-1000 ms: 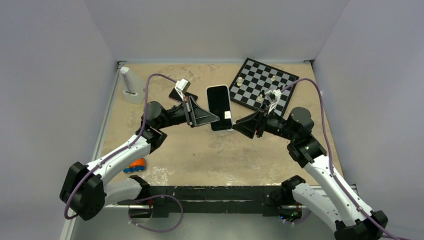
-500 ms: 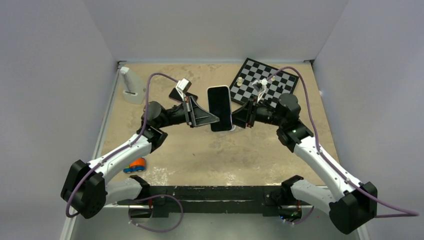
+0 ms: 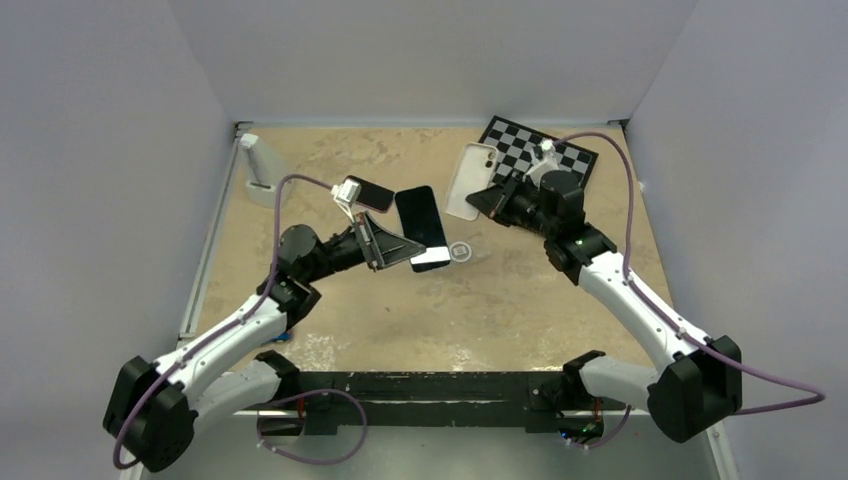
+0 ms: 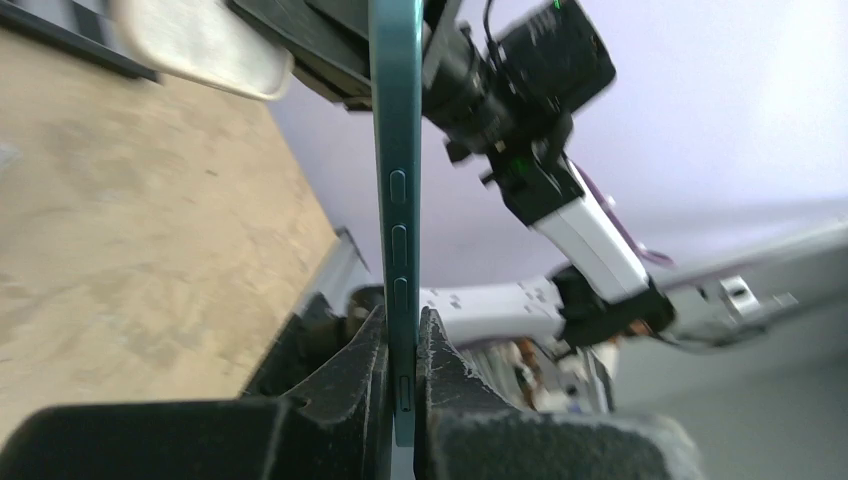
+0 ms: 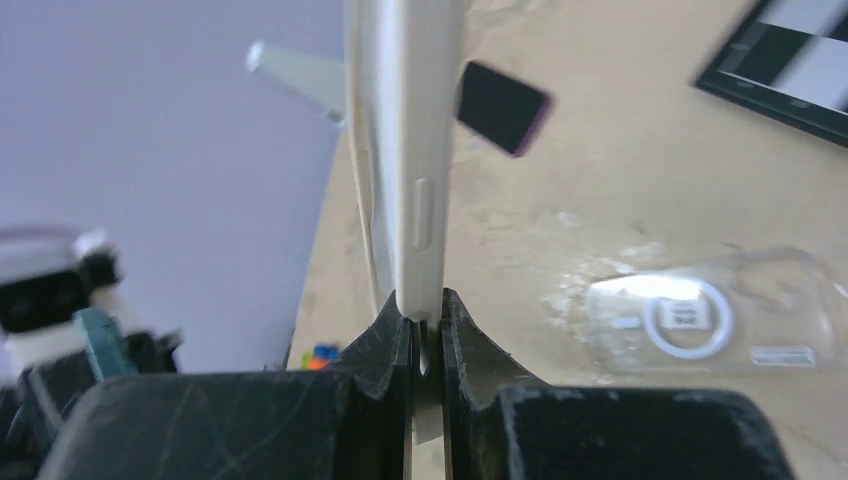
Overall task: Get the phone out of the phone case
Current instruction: Place the phone at the center of the board.
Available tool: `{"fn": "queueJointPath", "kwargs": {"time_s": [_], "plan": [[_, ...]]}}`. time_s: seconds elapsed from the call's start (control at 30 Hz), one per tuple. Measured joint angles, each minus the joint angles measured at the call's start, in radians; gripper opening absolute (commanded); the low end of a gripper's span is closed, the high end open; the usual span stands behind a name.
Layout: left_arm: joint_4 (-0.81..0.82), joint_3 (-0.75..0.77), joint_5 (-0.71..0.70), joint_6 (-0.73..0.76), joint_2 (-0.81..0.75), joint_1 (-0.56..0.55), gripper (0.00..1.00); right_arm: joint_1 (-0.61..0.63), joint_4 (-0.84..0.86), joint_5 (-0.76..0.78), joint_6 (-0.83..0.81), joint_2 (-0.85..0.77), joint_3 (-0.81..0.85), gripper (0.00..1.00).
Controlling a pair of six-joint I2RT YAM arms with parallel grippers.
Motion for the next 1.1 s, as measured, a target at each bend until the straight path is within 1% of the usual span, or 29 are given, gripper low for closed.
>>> {"fn": "queueJointPath", "kwargs": {"time_s": [0.07,0.13,0.23,0.33,0.43,0.57,0.67,0.77,0.9,1.1], "plan": [[-0.112,-0.033,-0.113,0.057,-0.085,-0.002,0.0,-0.007,-0.019,0.124,0.056,-0.008,-0.039,0.0],[-0.227,-0.041,-0.259,0.112,-0.156,-0.002,0.0,-0.008,-0.045,0.219,0.105,-0.027,-0.102,0.0],[-0.335,-0.039,-0.468,0.171,-0.187,0.0,0.0,-0.008,-0.092,0.302,0.15,-0.054,-0.177,0.0],[-0.418,-0.036,-0.661,0.184,-0.123,0.023,0.0,-0.008,-0.127,0.34,0.168,-0.098,-0.206,0.0],[-0.432,-0.04,-0.786,0.158,0.028,0.08,0.0,-0.008,-0.131,0.347,0.183,-0.157,-0.211,0.0],[-0.348,-0.07,-0.891,0.147,0.221,0.132,0.0,-0.005,-0.061,0.327,0.243,-0.224,-0.274,0.0],[-0.266,-0.072,-0.932,0.148,0.327,0.151,0.0,0.007,0.001,0.296,0.296,-0.231,-0.356,0.0],[-0.161,-0.071,-0.948,0.118,0.422,0.167,0.0,0.031,0.026,0.278,0.335,-0.196,-0.402,0.0],[-0.01,-0.071,-0.963,0.032,0.56,0.198,0.0,0.066,0.064,0.267,0.384,-0.157,-0.422,0.0],[0.163,-0.071,-0.981,-0.069,0.699,0.23,0.01,0.115,0.152,0.301,0.484,-0.169,-0.472,0.0]]}}
